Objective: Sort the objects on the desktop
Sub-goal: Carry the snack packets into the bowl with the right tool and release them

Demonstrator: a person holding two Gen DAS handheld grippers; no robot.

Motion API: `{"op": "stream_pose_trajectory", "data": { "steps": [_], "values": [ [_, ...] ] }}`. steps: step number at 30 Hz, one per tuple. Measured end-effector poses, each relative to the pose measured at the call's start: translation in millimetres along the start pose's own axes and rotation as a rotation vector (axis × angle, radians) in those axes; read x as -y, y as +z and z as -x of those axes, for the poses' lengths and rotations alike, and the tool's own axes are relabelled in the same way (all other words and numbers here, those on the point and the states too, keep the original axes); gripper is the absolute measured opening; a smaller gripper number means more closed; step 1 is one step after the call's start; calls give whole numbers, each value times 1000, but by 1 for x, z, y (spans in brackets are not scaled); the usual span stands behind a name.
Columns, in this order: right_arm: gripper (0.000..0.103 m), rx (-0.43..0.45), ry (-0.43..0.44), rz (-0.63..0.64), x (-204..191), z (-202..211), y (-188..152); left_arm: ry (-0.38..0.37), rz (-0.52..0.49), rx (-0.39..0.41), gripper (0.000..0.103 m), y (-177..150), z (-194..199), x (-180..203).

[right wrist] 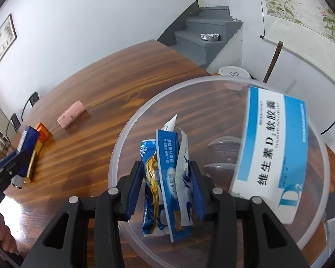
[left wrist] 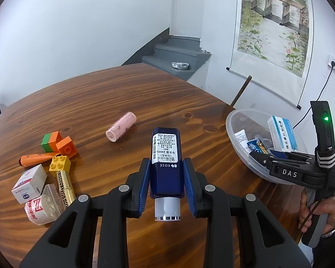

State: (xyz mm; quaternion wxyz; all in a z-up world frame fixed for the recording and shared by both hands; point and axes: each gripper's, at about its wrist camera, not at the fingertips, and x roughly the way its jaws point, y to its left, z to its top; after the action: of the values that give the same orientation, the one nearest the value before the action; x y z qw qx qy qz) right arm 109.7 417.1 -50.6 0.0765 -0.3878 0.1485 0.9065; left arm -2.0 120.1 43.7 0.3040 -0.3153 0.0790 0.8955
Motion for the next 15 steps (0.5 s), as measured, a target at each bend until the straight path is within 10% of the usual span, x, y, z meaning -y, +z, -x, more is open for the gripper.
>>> {"op": "stream_pose_trajectory", "data": {
  "steps": [15],
  "values": [
    [45,30,38,50,-32,12,-22,-29,-56,-27,32,5,-10,33]
  ]
}}
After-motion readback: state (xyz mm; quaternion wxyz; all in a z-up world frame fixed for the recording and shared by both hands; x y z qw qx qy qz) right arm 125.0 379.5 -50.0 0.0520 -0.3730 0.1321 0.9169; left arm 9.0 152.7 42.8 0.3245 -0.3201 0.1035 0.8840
